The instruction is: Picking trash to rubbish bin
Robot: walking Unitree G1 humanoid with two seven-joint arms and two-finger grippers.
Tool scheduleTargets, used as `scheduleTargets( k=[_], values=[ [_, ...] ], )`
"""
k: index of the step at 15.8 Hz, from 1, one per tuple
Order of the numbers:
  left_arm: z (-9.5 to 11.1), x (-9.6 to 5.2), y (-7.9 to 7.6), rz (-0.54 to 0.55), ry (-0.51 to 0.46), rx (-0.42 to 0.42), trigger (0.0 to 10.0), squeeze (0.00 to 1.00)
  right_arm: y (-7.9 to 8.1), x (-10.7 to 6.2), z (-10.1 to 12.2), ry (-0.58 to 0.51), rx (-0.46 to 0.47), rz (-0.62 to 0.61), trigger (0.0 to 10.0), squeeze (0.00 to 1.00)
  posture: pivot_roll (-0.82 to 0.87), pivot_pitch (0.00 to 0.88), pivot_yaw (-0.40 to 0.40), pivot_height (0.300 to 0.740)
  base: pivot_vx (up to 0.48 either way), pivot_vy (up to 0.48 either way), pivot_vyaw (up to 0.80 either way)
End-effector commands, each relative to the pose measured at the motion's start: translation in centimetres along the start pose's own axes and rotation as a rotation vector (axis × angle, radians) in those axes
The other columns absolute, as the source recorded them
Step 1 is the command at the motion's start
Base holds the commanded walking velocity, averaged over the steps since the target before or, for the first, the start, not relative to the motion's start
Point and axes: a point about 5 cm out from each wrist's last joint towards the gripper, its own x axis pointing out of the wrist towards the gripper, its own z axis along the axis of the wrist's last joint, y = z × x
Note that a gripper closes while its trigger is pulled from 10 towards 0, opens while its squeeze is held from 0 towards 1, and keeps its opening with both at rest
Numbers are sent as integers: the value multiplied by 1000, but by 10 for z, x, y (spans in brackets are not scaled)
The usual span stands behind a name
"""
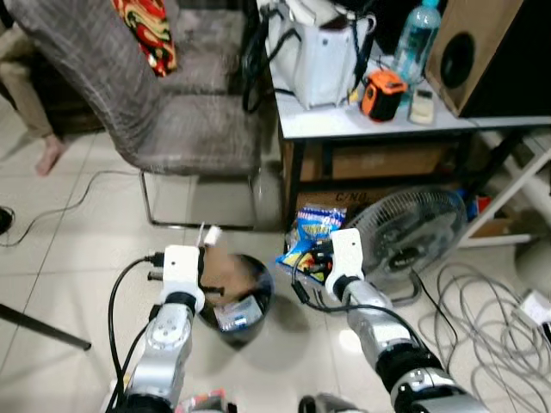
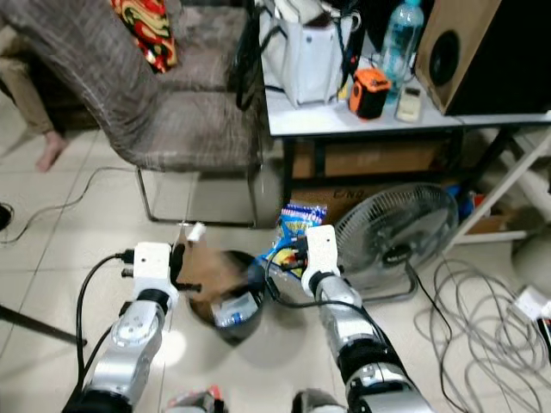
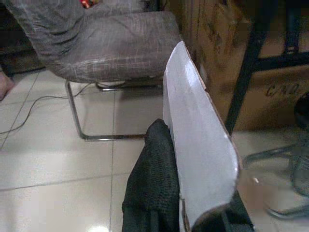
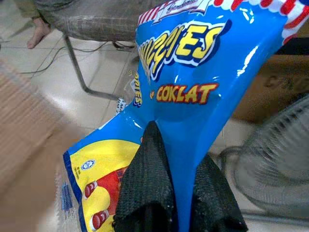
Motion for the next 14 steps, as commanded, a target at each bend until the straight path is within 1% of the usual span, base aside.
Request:
scheduleTargets(
  k=[1, 5, 9, 12, 14],
  values=[
    [-3, -2, 8, 29, 11, 9, 10000, 0, 6, 1, -2, 9, 6, 17, 0, 0, -58, 151, 0, 740, 0, 0, 0],
    [-3, -1, 8, 30, 12, 12, 10000, 0, 6, 1, -2, 9, 6, 15, 0, 0, -58, 151, 0, 740, 0, 0, 0],
    [-4, -1, 9, 43, 9, -2, 10000, 0, 6, 1, -3, 12, 4, 15, 0, 0, -59, 148, 2, 740, 0, 0, 0],
    [-3, -1, 8, 32, 9, -4, 10000, 0, 6, 1, -3, 15, 6, 14, 0, 0, -59, 148, 2, 740, 0, 0, 0],
    [-3, -2, 7, 21, 7, -7, 10000, 0, 6, 1, -3, 17, 6, 14, 0, 0, -59, 148, 2, 740, 311, 0, 0]
  ],
)
